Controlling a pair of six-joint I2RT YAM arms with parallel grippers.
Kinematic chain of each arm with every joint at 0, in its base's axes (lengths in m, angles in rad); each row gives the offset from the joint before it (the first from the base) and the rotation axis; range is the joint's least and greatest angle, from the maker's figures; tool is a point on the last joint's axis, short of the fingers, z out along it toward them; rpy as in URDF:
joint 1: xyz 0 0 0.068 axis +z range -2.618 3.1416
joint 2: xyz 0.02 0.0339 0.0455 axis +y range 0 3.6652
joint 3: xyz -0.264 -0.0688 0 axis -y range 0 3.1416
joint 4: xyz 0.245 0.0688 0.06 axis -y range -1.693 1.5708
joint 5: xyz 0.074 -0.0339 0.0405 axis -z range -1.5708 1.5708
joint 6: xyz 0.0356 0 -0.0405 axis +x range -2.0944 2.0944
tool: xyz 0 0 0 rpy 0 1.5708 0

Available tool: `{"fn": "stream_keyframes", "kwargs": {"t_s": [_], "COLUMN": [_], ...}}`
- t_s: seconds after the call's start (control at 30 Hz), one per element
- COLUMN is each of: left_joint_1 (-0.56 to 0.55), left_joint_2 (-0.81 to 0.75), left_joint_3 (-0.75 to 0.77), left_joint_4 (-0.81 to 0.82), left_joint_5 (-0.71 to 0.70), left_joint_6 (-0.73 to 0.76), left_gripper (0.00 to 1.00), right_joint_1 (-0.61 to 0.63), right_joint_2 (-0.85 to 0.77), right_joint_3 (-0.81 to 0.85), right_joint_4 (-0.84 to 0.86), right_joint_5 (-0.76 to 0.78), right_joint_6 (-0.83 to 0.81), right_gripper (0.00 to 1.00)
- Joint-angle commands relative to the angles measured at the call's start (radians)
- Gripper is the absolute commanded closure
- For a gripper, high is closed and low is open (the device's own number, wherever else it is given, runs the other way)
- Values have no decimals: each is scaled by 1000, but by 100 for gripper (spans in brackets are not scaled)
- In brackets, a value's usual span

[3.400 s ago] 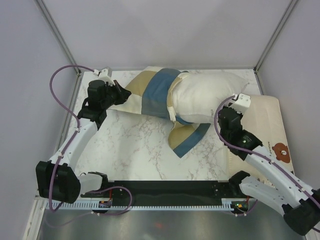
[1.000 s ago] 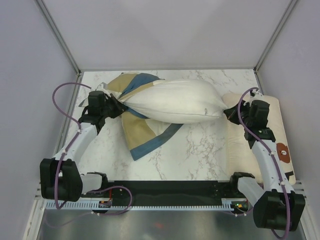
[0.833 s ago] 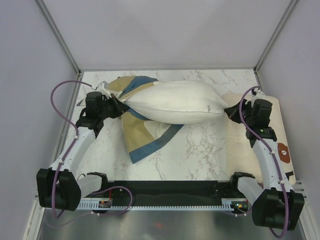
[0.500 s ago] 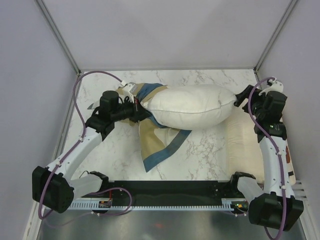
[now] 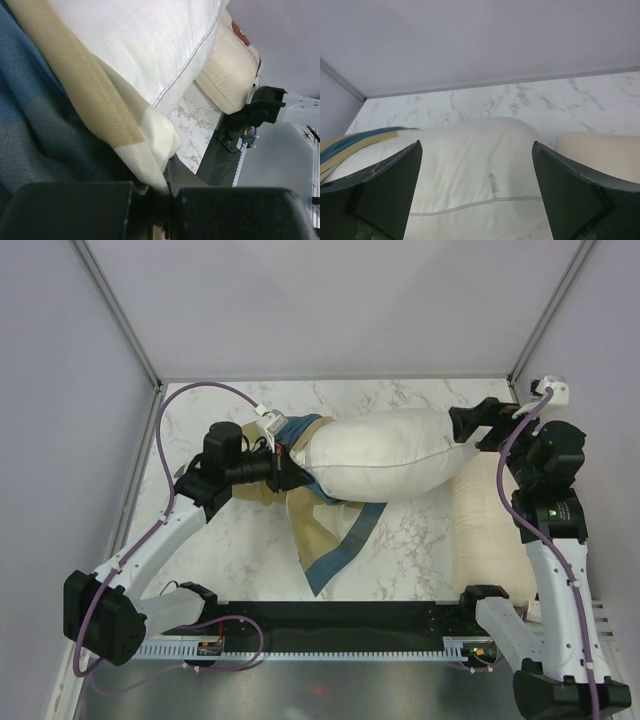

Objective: Remove the pillowcase from the pillow

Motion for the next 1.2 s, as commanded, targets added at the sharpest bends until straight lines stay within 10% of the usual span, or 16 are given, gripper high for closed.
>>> {"fn": "stream_keyframes", "kwargs": {"t_s": [0.0,0.37,0.83,0.93,1.07,1.17], "left_joint_1": [-4,-4,-4,-4,-4,-2], "left_joint_2": [-24,-20,-32,-34,-38,-46], "left_joint_3": [60,57,60,59,57,60], "left_joint_4": [93,83,72,76,76,52], "left_joint_5": [52,12,38,49,38,-17], "left_joint_6": [27,42,54,57,66,82], "left_gripper": [98,98,98,98,98,98], "right_joint_1": [166,713,854,856,857,856], "right_joint_2": [36,216,512,556,586,587], "right_joint_3": [23,-73,-96,-112,-103,-75], "right_joint_4": [43,159,193,224,251,248], "right_joint_5": [-67,111,444,517,591,651], "right_joint_6": [-35,-124,-253,-232,-181,-181], "right_gripper": [2,2,2,20,98,100]}}
